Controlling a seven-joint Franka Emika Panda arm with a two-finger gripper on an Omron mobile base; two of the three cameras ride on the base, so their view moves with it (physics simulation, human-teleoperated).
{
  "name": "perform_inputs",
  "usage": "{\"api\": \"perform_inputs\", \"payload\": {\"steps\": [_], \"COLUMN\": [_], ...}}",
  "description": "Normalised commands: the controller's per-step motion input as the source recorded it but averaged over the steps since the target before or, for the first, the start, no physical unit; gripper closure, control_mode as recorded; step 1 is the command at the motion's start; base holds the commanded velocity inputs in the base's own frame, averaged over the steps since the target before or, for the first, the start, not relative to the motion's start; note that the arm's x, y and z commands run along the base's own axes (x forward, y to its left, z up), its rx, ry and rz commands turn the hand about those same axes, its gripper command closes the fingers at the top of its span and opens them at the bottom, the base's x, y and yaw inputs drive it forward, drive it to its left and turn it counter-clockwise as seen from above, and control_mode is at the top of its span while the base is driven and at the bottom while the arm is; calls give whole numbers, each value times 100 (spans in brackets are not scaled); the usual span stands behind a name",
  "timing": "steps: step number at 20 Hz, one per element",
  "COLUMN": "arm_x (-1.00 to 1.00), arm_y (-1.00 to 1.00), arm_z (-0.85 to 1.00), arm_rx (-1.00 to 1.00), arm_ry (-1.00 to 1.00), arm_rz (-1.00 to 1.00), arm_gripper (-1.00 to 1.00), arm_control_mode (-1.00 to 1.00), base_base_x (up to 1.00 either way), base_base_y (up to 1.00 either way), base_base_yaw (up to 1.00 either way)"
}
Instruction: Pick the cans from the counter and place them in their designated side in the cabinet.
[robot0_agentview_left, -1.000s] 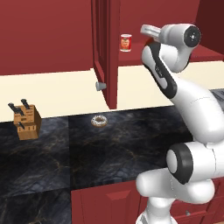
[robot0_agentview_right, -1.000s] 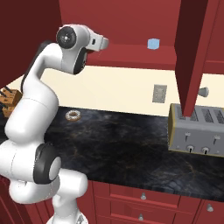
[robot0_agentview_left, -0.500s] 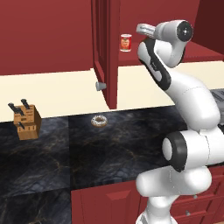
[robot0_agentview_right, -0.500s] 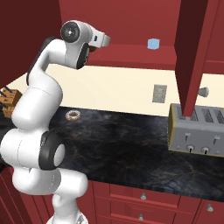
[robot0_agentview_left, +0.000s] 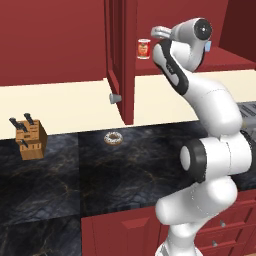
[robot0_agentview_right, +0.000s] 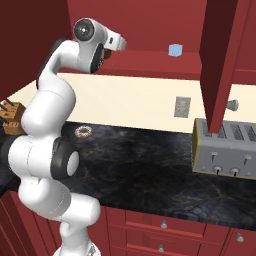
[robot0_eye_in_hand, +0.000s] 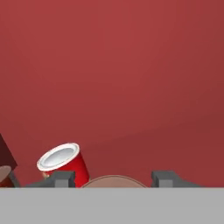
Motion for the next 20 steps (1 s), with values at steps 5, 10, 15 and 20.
{"api": "perform_inputs", "payload": {"steps": [5,10,15,20], "arm_x": [32,29,29,30], "arm_y": [3,0,0,0], "arm_z": [-8,-9,-7,-9], "arm_rx": [-2,-1,-1,-1], "arm_ry": [6,4,4,4], "arm_rz": [0,0,1,1], "arm_gripper": [100,100,100,100], "arm_control_mode": [-100,-100,-100,-100], "base_base_x": [0,0,0,0], "base_base_y": [0,0,0,0], "base_base_yaw": [0,0,0,0]}}
